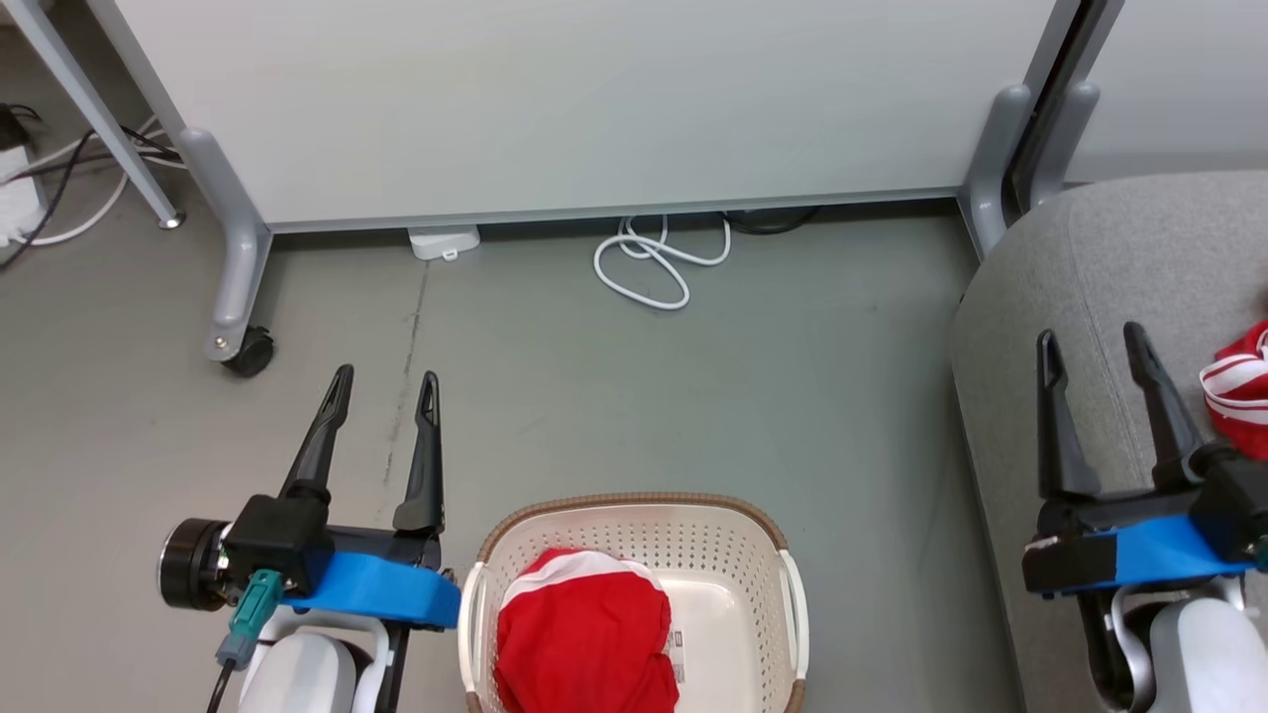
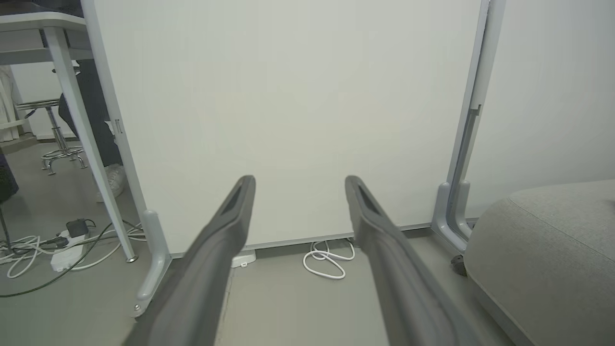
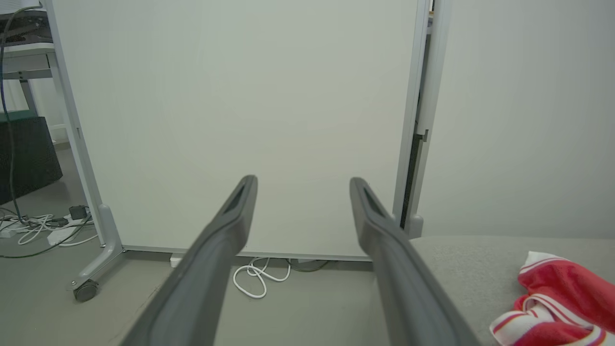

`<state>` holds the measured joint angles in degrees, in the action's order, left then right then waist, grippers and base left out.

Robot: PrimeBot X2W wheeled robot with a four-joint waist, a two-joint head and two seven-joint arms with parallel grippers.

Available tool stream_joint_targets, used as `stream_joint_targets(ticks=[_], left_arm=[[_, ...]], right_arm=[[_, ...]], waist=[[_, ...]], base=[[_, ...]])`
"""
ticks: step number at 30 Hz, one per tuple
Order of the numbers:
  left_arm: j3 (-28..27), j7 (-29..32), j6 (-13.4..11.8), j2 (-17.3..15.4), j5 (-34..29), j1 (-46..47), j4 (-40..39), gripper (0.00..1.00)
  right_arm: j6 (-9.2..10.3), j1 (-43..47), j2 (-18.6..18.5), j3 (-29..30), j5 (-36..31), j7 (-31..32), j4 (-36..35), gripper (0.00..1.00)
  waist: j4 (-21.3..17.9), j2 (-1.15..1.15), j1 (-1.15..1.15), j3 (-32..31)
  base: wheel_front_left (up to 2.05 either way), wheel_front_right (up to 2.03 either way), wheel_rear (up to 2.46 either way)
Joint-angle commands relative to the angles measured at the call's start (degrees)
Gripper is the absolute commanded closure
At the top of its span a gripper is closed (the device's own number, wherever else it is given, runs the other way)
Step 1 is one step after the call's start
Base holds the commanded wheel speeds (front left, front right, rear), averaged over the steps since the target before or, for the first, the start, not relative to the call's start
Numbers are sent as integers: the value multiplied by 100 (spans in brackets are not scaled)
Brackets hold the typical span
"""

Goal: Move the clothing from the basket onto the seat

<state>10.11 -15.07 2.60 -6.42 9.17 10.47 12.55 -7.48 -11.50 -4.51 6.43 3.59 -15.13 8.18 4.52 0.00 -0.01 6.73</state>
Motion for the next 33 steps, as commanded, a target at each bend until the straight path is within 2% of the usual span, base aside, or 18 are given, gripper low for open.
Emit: stream_joint_targets(ticks=[1,20,33], left_arm=[[-53,-15,22,26,-35,-66,-31,0],[-504,-15,232,234,-283,-408,-43,0],[-630,-15,304,300,-373,-477,10,0]], right_arm=[[-2,116,29,-13,-19,-3,-29,0],[-3,849,164,-120,153,-3,-208,0],[-3,854,166,-180,201,-3,-139,0]], waist=[[26,0,1,-49],[-24,0,1,-326],[-87,0,1,-389]], base=[[0,0,0],[0,0,0],[0,0,0]])
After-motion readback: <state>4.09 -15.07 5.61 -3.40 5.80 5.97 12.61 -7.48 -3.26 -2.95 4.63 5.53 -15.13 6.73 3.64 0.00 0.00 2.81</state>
